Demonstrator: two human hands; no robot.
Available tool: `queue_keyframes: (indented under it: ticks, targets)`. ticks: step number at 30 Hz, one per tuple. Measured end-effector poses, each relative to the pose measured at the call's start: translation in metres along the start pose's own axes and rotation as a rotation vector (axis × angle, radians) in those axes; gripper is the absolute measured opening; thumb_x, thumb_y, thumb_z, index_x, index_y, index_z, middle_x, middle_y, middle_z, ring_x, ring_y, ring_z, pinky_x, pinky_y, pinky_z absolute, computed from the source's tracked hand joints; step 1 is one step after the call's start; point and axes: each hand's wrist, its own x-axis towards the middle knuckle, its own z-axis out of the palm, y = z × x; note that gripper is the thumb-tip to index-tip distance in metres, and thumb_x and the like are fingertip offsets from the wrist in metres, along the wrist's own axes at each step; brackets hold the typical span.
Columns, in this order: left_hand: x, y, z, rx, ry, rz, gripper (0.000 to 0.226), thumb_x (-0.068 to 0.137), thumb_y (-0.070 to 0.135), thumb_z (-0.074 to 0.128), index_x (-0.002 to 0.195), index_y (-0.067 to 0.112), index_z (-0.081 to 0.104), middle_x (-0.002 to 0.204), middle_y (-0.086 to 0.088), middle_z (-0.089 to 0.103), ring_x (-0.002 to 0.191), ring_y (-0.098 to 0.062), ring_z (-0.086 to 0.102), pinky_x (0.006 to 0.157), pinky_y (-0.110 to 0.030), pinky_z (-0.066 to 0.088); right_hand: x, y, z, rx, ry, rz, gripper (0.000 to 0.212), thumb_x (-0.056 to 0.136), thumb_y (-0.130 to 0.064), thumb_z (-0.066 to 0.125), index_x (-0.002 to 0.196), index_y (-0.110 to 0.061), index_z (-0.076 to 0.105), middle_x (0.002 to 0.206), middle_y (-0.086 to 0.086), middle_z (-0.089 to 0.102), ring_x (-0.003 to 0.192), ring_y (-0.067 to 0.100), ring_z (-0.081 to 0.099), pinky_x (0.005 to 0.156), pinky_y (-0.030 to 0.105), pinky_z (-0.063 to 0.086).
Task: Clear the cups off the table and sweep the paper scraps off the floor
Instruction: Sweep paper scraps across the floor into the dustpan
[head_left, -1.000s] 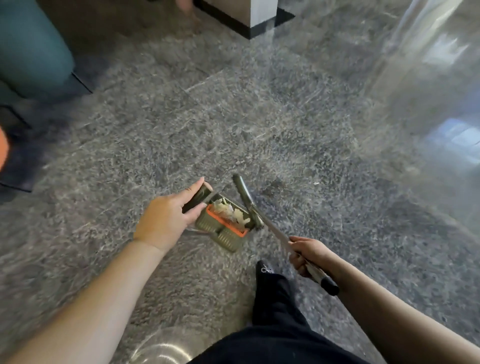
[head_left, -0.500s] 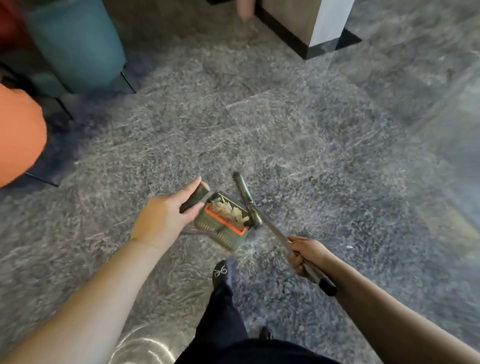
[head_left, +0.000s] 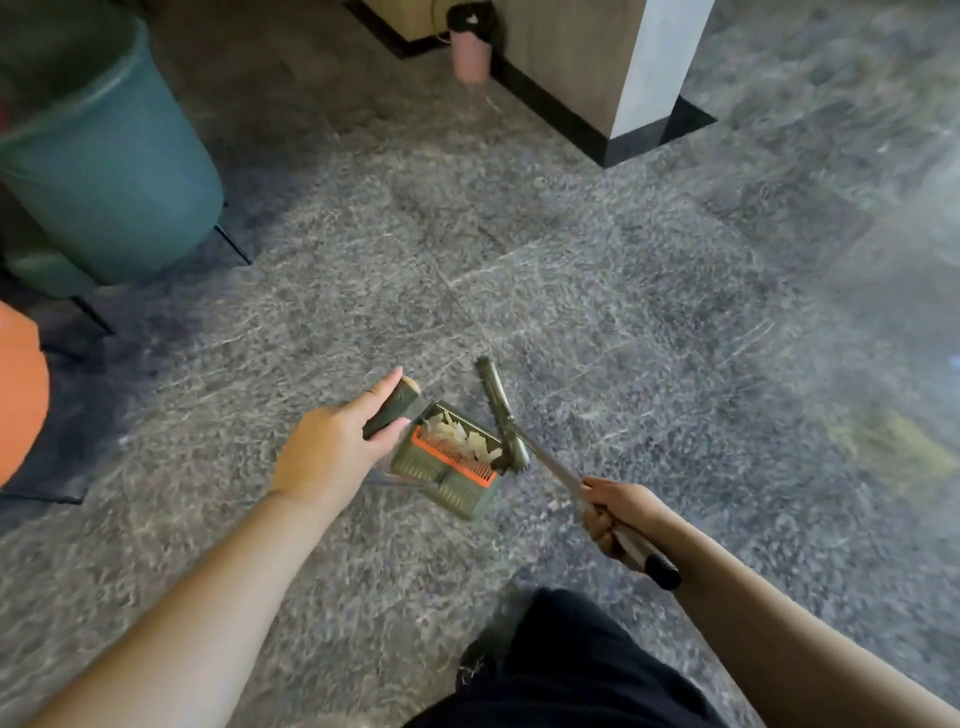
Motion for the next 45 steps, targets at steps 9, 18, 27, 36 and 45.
queue_keyframes:
  ticks: [9, 18, 27, 36, 45]
  targets:
    - [0.207, -0.026, 0.017, 0.032, 0.046, -0.044, 0.056, 0.081, 0.029, 0.076, 0.133, 0.032, 0.055, 0.064, -0.015, 0.062, 0.059, -0.033, 0.059, 0.056, -0.036, 0.047, 0.096, -0.204, 0.036, -0.037, -0.015, 0.033, 0.018, 0.103, -0.013, 0.033, 0.095, -0.026, 0.04, 0.041, -0.001, 0.036, 0.027, 0.004, 0.034, 0.029, 0.01, 0.029]
    - [0.405, -0.065, 0.009, 0.033, 0.102, -0.104, 0.055, 0.082, 0.03, 0.075, 0.134, 0.033, 0.055, 0.068, -0.011, 0.063, 0.06, -0.03, 0.058, 0.056, -0.036, 0.05, 0.177, -0.407, 0.095, -0.104, -0.025, 0.004, 0.015, 0.103, -0.016, 0.037, 0.094, -0.023, 0.046, 0.048, -0.001, 0.038, 0.03, 0.003, 0.036, 0.03, 0.011, 0.03]
    - [0.619, -0.138, 0.005, -0.021, 0.096, -0.037, 0.056, 0.083, 0.031, 0.074, 0.135, 0.035, 0.053, 0.071, -0.008, 0.064, 0.061, -0.021, 0.052, 0.061, -0.034, 0.049, 0.261, -0.583, 0.18, -0.101, -0.009, -0.037, 0.018, 0.103, -0.016, 0.035, 0.089, -0.023, 0.042, 0.055, 0.0, 0.035, 0.029, 0.002, 0.035, 0.03, 0.01, 0.029]
    - [0.829, -0.177, 0.011, -0.019, 0.086, 0.041, 0.056, 0.083, 0.029, 0.074, 0.135, 0.033, 0.053, 0.074, -0.012, 0.067, 0.065, -0.031, 0.061, 0.06, -0.036, 0.05, 0.337, -0.757, 0.226, -0.017, -0.021, -0.056, 0.02, 0.104, -0.019, 0.035, 0.084, -0.021, 0.038, 0.045, -0.003, 0.035, 0.029, 0.001, 0.033, 0.028, 0.01, 0.028]
    - [1.049, -0.195, 0.039, 0.007, 0.13, 0.015, 0.058, 0.082, 0.027, 0.076, 0.135, 0.031, 0.053, 0.062, -0.011, 0.062, 0.054, -0.029, 0.055, 0.052, -0.036, 0.045, 0.432, -0.976, 0.25, -0.056, -0.024, -0.052, 0.018, 0.103, -0.017, 0.035, 0.086, -0.018, 0.038, 0.044, -0.002, 0.036, 0.029, 0.003, 0.035, 0.029, 0.011, 0.028]
